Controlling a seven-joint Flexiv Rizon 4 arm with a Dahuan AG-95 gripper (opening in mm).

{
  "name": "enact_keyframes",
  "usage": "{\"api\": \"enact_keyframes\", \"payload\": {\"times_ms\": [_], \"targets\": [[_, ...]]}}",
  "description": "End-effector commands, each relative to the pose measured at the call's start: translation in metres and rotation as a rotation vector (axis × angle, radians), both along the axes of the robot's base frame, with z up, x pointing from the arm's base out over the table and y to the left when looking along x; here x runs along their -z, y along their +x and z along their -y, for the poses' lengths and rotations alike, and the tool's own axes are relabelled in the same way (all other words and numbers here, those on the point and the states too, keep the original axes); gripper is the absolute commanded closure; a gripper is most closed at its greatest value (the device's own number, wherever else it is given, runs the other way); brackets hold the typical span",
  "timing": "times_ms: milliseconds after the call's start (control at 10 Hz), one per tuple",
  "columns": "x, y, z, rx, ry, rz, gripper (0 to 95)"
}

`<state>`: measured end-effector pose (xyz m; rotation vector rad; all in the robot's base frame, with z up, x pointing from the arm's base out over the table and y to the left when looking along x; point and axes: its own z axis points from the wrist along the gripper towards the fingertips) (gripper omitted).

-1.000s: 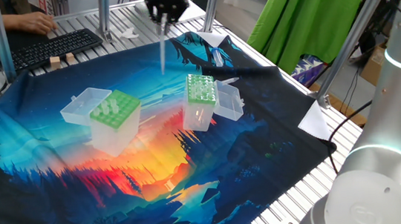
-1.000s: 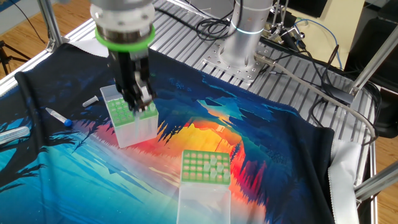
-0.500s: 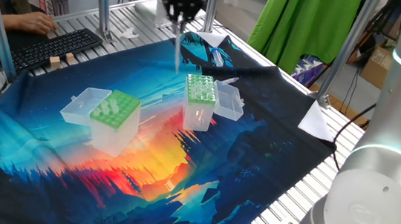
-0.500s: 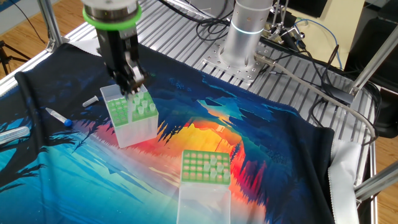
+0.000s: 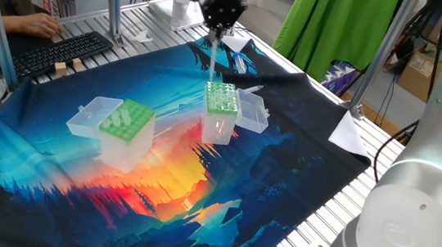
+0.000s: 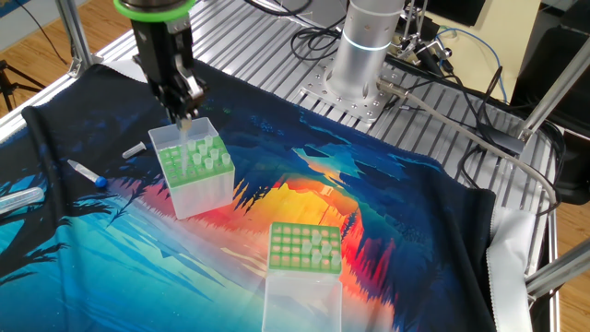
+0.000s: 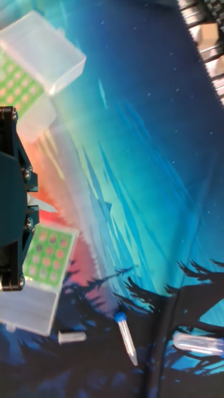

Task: Transfer all large pipette tips from one holder to another

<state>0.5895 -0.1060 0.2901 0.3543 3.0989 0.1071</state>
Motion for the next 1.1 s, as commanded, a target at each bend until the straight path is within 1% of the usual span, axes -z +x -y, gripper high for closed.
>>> {"api": "enact_keyframes", "payload": {"times_ms": [100, 700, 900, 1100], "targets": [[0.002, -0.007, 0.008, -0.014, 0.002, 0.005, 95.0], [0.010, -0.030, 0.026, -0.043, 0.012, 0.008, 95.0], [0.010, -0.030, 0.027, -0.043, 0.014, 0.007, 95.0], [0.010, -0.030, 0.027, -0.039, 0.022, 0.001, 95.0]]}}
